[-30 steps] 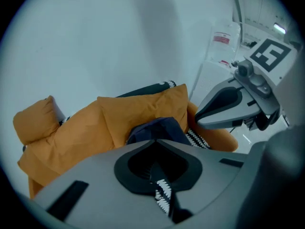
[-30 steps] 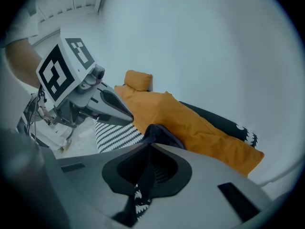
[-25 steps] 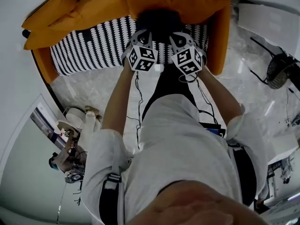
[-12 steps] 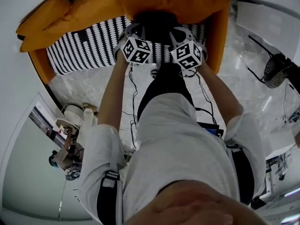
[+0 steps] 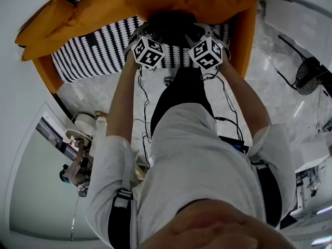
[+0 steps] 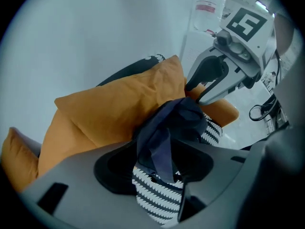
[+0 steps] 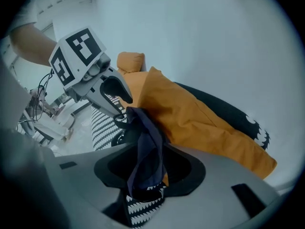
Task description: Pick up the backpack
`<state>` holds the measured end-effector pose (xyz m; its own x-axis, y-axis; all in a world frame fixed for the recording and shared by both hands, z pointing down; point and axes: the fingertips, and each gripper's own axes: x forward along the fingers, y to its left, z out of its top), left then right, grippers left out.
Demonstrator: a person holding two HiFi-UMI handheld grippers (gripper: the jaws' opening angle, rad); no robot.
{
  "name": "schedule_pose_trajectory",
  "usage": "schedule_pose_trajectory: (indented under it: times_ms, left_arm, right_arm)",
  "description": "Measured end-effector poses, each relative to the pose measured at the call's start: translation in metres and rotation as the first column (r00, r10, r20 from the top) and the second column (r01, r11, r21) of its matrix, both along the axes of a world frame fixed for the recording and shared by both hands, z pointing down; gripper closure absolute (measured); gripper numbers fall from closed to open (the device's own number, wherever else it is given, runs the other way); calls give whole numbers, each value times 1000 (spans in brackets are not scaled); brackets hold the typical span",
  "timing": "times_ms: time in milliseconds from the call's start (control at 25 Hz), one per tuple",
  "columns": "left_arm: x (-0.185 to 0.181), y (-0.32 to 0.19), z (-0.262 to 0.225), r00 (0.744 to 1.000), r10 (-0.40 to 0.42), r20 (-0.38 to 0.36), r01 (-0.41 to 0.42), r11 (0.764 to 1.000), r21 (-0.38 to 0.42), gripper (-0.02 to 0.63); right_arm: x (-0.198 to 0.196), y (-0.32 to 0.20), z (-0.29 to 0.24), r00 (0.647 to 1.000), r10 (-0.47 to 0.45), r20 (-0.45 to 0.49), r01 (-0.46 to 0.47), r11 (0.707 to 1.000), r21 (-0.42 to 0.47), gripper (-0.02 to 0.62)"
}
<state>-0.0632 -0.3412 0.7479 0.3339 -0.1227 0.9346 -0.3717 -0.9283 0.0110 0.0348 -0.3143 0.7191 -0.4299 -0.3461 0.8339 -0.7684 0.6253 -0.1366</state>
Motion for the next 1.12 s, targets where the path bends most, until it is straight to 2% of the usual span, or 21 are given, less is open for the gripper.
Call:
schedule_pose_trajectory:
  times_ms: [120,360,520,760,920,1120]
  left_arm:
    - [1,-8,13,999,19,29,-20,999,39,388]
    - [12,-11,34,998,47,36,-49,998,41,388]
    - [17,-19,40,1000,5,23,-6,999,50,389]
    - [16,-20,41,1000,-11,12,10,997,81,390]
    - [14,-16,39,998,-63,-14,64,994,87,391]
    - [11,-10,38,975,-202,-92,208,976,61,405]
  right_arm:
    - [2,-3,14,1000,-20,-7,20,1000,-13,419]
    - [1,-14,33,1000,-9,-3,9,1000,-25,413]
    - [-2,-21,39,1000,3,-6,-3,1000,-25,413]
    - [-9,-27,45,1000,11,-13,-11,1000,-24,410]
    - [-11,-27,44,999,13,-30,-13,1000,-8,411]
    - [-16,-21,42,999,23,-30,-23,1000,6,417]
